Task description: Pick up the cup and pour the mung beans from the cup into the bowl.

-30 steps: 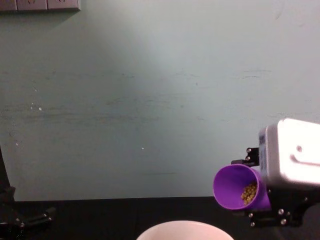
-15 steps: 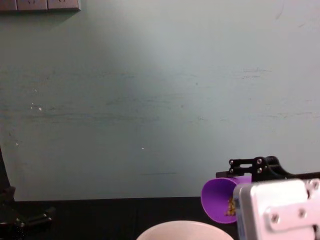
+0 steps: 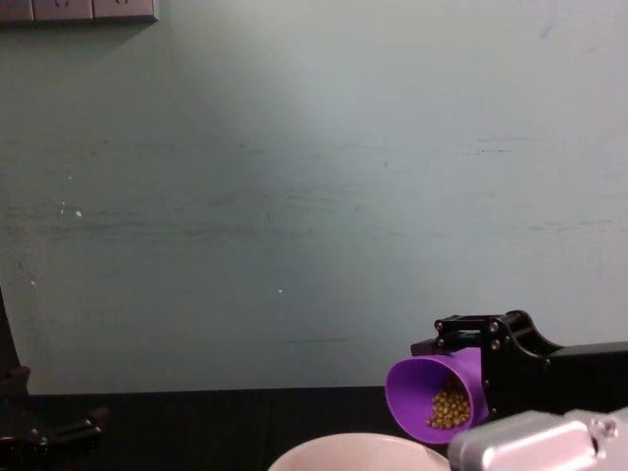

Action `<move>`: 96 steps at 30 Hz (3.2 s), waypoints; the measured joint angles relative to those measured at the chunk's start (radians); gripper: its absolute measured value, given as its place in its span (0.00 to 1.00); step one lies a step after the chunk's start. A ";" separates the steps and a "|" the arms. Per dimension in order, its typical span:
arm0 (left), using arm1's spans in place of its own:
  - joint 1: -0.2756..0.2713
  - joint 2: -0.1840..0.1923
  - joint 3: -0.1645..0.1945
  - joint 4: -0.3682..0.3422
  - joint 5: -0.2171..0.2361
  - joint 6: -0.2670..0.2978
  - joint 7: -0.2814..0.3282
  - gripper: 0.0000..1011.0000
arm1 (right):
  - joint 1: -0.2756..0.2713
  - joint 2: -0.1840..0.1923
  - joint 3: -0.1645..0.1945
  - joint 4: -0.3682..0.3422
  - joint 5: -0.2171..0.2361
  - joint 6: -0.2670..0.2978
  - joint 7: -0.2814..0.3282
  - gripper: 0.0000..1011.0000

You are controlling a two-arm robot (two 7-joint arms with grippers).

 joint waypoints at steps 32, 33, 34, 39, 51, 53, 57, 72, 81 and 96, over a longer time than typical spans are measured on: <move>0.000 0.000 0.000 0.000 0.000 0.000 0.000 0.99 | -0.008 -0.008 -0.014 0.008 -0.218 -0.057 -0.014 0.71; 0.000 0.000 0.000 0.000 0.000 0.000 0.000 0.99 | -0.009 -0.008 -0.015 0.009 -0.228 -0.059 -0.013 0.71; 0.000 0.000 0.000 0.000 0.000 0.000 0.000 0.99 | -0.009 -0.008 -0.016 0.009 -0.235 -0.060 -0.013 0.71; 0.000 0.000 0.000 0.000 0.000 0.000 0.000 0.99 | -0.008 -0.008 -0.024 0.010 -0.282 -0.062 -0.014 0.71; 0.000 0.000 0.000 0.000 0.000 0.000 0.000 0.99 | -0.015 -0.012 -0.023 0.002 -0.372 -0.055 -0.041 0.71; 0.000 0.000 0.000 0.000 0.000 0.000 0.000 0.99 | -0.015 -0.012 -0.023 0.002 -0.380 -0.055 -0.045 0.71; 0.000 0.000 0.000 0.000 0.000 0.000 0.000 0.99 | -0.013 -0.011 -0.025 0.002 -0.412 -0.048 -0.057 0.72; 0.000 0.000 0.000 0.000 0.000 0.000 0.000 0.99 | -0.012 -0.005 -0.021 0.003 -0.451 -0.030 -0.101 0.71; 0.000 0.000 0.000 0.000 0.000 0.000 0.000 0.99 | -0.101 -0.061 0.194 0.029 0.054 -0.085 -0.094 0.71; 0.000 0.000 0.000 0.000 0.000 0.000 0.000 0.99 | -0.194 -0.247 0.536 0.136 0.896 -0.023 0.159 0.71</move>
